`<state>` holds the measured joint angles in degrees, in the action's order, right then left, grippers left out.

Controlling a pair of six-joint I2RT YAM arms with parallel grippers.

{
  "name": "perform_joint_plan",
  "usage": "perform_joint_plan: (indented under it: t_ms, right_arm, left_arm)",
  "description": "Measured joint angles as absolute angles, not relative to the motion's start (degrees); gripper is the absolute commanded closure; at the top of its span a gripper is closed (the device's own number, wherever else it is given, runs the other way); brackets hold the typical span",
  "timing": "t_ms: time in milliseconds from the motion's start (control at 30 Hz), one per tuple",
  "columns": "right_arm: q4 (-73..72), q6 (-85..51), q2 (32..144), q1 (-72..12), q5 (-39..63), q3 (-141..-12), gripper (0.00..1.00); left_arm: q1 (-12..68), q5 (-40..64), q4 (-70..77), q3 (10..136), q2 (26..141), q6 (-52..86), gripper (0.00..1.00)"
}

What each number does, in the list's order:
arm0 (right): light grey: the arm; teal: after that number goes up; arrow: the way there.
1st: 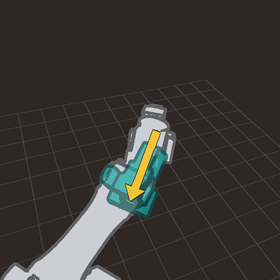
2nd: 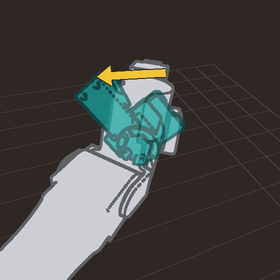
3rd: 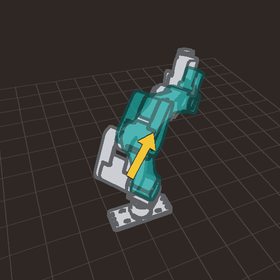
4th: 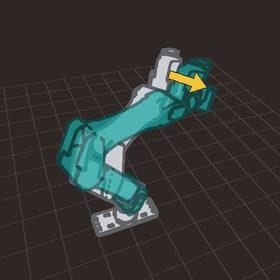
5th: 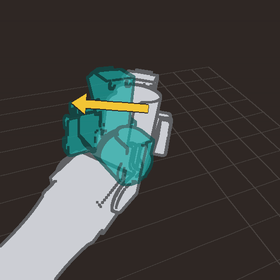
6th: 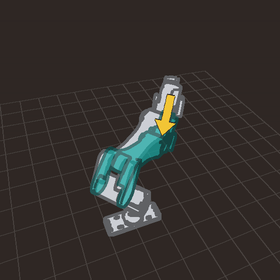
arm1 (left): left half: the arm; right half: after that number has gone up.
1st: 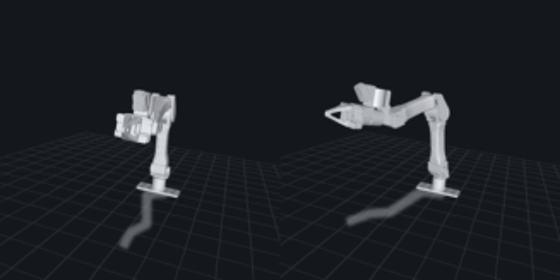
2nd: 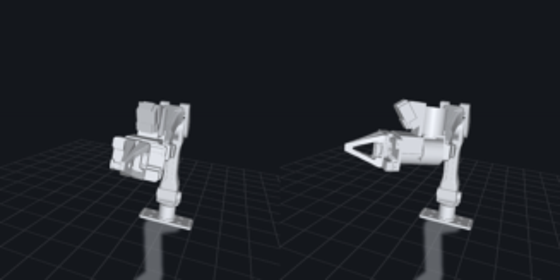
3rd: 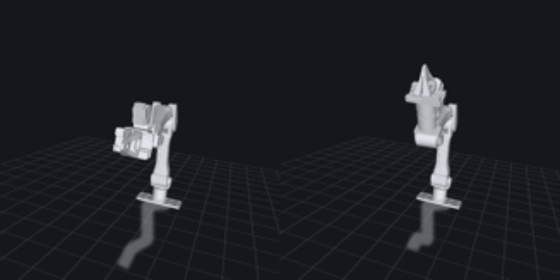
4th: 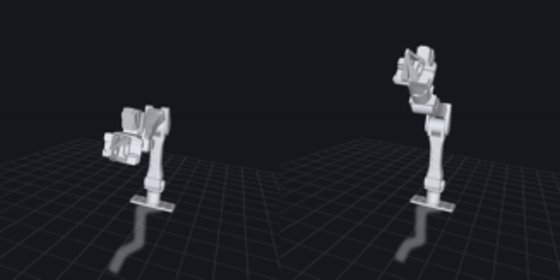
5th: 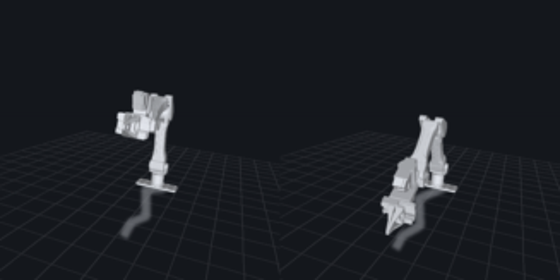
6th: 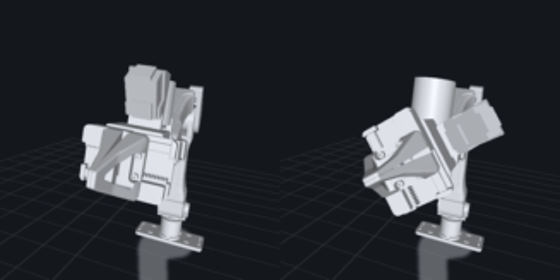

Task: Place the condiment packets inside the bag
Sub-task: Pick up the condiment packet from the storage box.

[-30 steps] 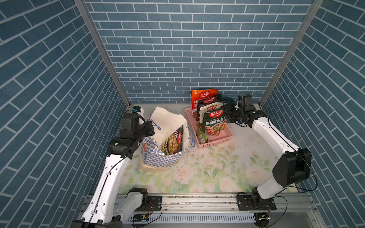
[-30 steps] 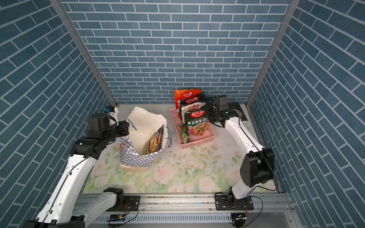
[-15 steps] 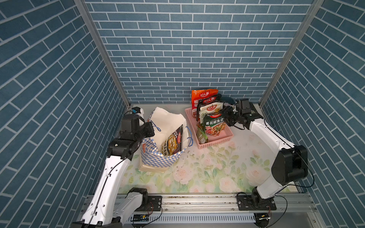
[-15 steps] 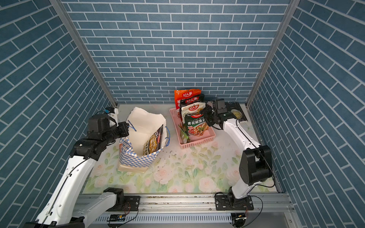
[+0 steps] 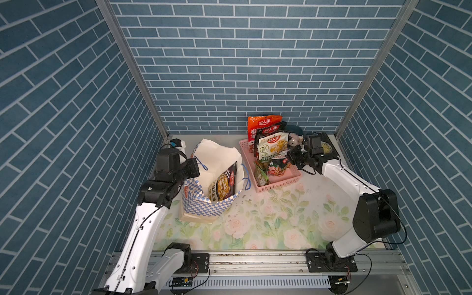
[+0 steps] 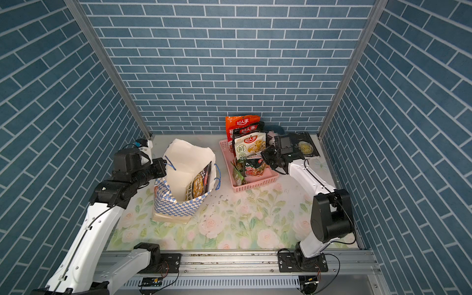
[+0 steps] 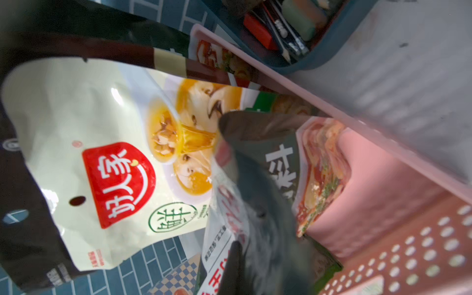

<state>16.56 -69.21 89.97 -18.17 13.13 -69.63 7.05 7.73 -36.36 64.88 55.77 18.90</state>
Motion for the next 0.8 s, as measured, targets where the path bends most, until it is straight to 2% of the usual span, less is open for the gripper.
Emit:
perform_joint_plan:
  t_ms: [267,533,667,800]
  right_arm:
    - [24.1,-55.9,82.9,-18.5,11.2,-73.2,1.00]
    - [30.9,-40.1,82.6,-21.8,19.5,-95.3,1.00]
    - [31.9,-36.2,83.9,-27.1,24.2,-105.5,1.00]
    - [31.8,-34.0,90.0,-34.3,29.3,-117.8,1.00]
  left_arm:
    - [7.0,7.6,-36.6,64.9,55.8,18.7,1.00]
    - [7.0,7.6,-36.6,64.9,55.8,18.6,1.00]
    - [7.0,7.7,-36.6,64.9,55.8,18.6,1.00]
    - [7.0,7.8,-36.6,64.9,55.8,18.6,1.00]
